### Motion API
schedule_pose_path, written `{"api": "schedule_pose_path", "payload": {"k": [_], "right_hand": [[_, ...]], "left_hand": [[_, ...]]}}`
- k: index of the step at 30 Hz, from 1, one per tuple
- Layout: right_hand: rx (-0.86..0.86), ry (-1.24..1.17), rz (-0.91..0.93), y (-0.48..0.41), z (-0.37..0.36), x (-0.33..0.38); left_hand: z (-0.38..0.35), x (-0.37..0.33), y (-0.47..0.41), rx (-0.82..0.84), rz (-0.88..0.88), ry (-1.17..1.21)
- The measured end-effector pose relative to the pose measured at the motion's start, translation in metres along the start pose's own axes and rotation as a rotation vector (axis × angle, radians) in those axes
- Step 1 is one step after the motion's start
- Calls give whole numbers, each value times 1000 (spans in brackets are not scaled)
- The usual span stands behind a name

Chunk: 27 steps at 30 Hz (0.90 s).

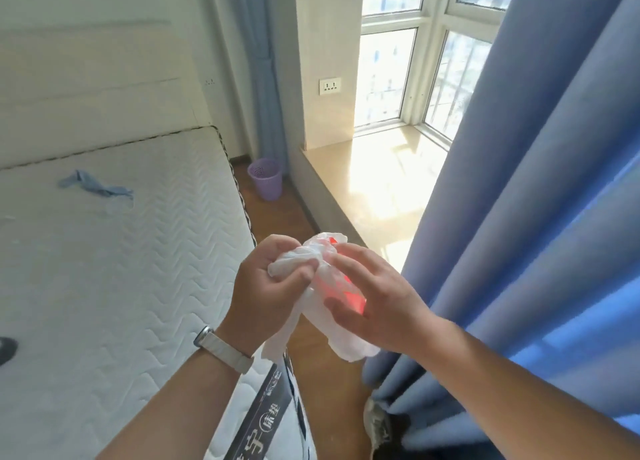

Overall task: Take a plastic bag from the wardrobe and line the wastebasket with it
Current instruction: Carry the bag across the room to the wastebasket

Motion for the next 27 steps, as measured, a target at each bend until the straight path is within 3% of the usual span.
{"api": "schedule_pose_path", "payload": {"k": [14,27], "right_hand": [[-5,-185,107,-136,3,-135],[64,-181,112,-212,-28,-207]], "left_hand": [[-57,20,-143,-227,14,-158],[-68,75,-243,-240,65,-144]]}}
Point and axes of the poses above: each hand's wrist, its own y-axis away from the middle knuckle, its own z-axis out of the back of the hand, x = y × z, the point moved 3 cm from there along -y, towards the middle knuckle, and after that the axes turned 1 degree about -x, right-handed, at the moved point
